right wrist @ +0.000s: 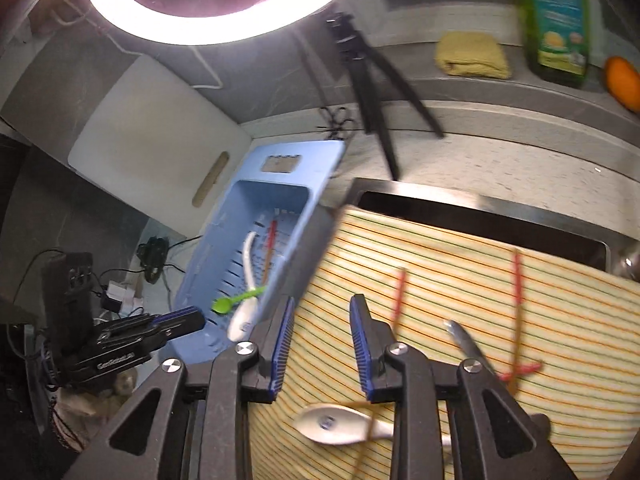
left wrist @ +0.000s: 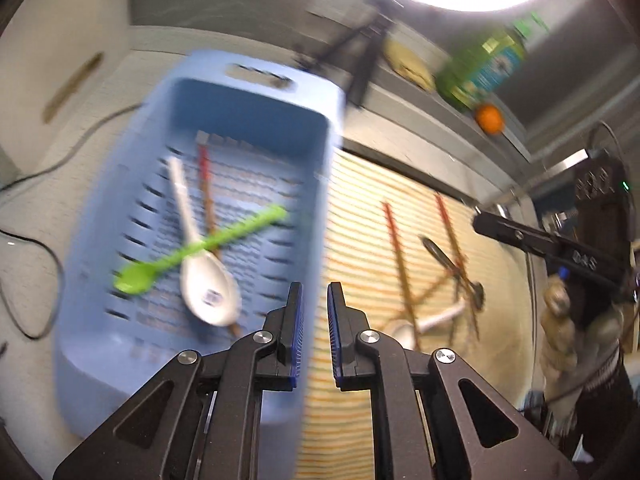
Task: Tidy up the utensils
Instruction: 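Grasp a red-tipped chopstick with the left tool while the right tool grasps another chopstick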
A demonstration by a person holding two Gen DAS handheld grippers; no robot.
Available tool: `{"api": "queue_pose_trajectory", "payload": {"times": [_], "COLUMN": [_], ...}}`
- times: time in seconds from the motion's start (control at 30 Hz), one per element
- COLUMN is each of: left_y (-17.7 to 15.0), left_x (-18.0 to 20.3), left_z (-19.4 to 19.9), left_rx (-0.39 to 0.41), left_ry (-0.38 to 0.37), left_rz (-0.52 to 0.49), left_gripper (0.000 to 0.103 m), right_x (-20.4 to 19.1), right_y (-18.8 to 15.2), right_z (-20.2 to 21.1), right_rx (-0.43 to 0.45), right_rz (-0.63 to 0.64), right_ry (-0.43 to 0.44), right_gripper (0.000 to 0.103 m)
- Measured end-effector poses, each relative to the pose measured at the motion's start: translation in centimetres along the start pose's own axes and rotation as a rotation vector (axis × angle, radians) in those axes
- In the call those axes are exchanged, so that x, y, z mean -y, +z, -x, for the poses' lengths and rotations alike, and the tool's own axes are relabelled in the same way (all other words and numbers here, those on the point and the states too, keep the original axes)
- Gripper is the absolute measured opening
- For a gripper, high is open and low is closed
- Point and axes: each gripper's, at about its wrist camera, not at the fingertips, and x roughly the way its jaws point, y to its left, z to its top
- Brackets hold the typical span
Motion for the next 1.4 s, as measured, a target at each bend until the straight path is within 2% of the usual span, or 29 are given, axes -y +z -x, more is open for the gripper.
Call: {"api": "queue_pose_trajectory", "payload": {"times": [0.23,0.33,0.67,0.8,0.97,1.13,1.4], "left_y": [-2.0,-2.5,-0.9,-0.1,0.7,0.9,1.3], "left_x": [4.6,6.1,8.5,8.8,9.4,9.8,9.7], "left_z": [-3.8,-4.9,-7.7,-9.2,-10.4,-11.3,-12.7], "left_rx": [-0.097,-0.117,-0.151,-0.160,-0.168,-0.181,-0.196], "left_ry": [-0.046,-0.051,-0.035,-0.015,0.001,0.034,0.066], "left_rz": [-0.070,-0.087,-0.116,-0.115,-0.115,-0.128,-0.122], "left_gripper": [0.010,0.010,0.010,0.010,0.010,0.010,0.010], "right_x": [5.1,7.0,11.5,12.4,13.3,14.3,14.0], "right_y": [-2.7,-4.1,-7.2,-6.6,-4.3,-2.2,-1.4], "right_z": [2.1,3.0,4.0,3.7,2.3,0.0,-2.1], "right_rx": [-0.060,-0.068,-0.069,-0.041,-0.027,-0.047,-0.092], "right_rz": [-0.060,-0.110,-0.234,-0.237,-0.240,-0.254,-0.223], "right_ry": [-0.032,-0.019,-0.067,-0.113,-0.159,-0.191,-0.223], "right_gripper": [0.031,0.031,0.030,0.030,0.030,0.028,0.025]}}
